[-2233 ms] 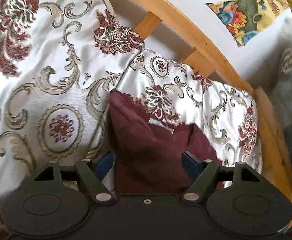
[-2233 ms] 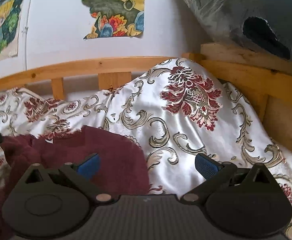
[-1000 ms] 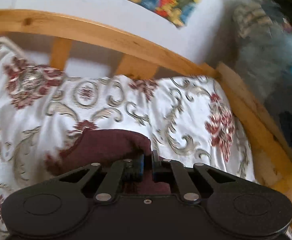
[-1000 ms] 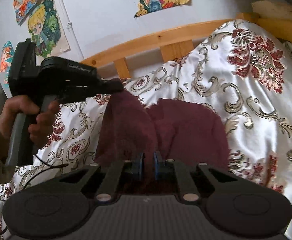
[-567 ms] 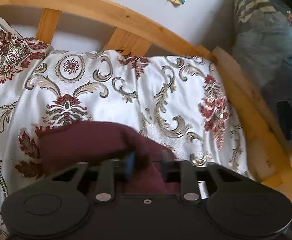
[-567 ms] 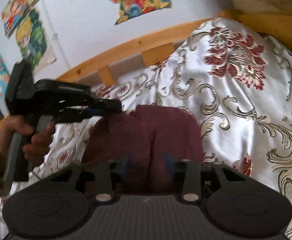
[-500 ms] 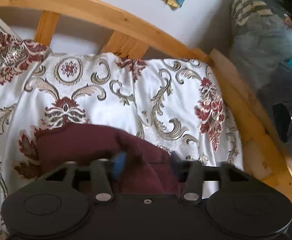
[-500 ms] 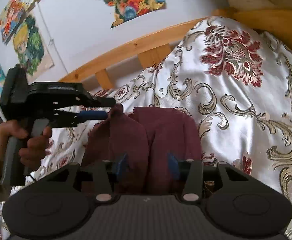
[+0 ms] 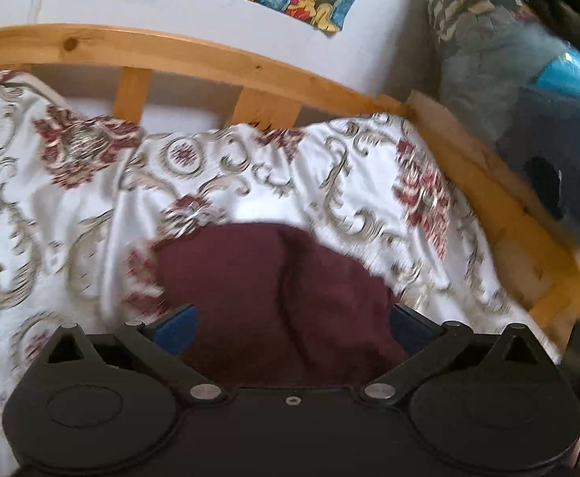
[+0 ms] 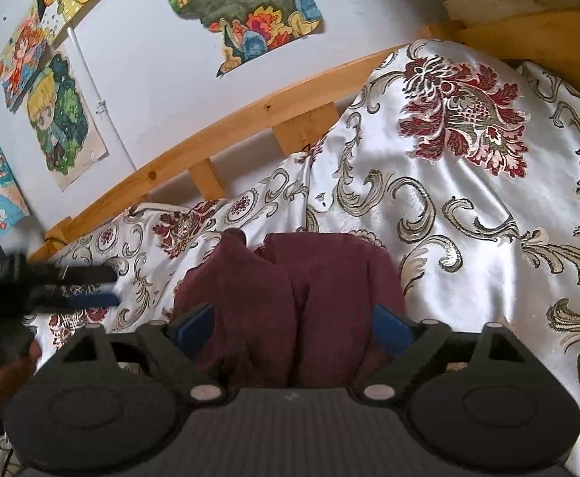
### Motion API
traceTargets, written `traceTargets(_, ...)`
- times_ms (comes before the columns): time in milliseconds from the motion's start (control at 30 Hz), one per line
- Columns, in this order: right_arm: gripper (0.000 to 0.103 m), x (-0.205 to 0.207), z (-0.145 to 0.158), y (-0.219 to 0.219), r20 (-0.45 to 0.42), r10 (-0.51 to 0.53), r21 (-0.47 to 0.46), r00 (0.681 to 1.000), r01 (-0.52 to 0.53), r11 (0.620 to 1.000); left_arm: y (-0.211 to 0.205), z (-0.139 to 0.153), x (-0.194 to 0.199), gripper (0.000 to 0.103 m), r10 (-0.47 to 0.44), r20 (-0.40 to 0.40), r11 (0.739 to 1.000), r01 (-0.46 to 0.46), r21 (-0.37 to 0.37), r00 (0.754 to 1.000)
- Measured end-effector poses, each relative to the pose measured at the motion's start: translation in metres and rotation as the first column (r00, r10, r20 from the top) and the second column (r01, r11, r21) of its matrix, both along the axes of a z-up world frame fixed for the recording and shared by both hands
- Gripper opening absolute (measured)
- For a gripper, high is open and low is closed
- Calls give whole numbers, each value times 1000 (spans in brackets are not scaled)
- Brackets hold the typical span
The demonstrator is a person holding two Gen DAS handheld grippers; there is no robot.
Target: Fold small clothes
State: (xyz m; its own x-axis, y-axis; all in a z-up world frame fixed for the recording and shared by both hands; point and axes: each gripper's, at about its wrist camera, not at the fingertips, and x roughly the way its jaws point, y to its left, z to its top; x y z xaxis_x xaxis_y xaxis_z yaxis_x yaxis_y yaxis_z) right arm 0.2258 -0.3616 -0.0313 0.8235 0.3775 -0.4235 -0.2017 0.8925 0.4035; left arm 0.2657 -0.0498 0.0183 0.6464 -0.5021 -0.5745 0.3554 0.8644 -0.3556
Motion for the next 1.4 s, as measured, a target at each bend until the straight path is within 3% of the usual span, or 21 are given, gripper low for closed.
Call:
traceTargets(100,99,4,-2,-2,-1,4,25,1000,-4,1000,4,-6,-17,102,-2,2,998,2,60,1000)
traceTargets(300,100,19,-4,4,13,49,50,999,-50,998,3,-15,-48,102,-56,18,994,54,96,998)
traceTargets(600,72,49,-20,17,-24,57,68,998,-55,996,-15,-28,-85,102,-217,39,956,204,213,975)
traceTargets(933,68,65,-32,27,-81,49,107,996,-40,993,-26,-38,-99,102,-255,38,911,227,344,966)
traceTargets(1033,51,68,-37,26,-100,46,131,994,-33,991,-28,-37,-103,102,-268,61,901,227,371,962)
traceTargets(1100,29,69,-40,24,-110,45,149,993,-28,988,-28,-35,-103,102,-274,59,901,235,364,960)
traceTargets(1167,18,67,-40,24,-108,39,150,993,-22,988,-29,-34,-103,101,-279,57,906,243,346,959)
traceTargets(1400,12,60,-33,23,-71,21,149,997,-11,989,-35,-34,-103,99,-329,46,907,302,294,943)
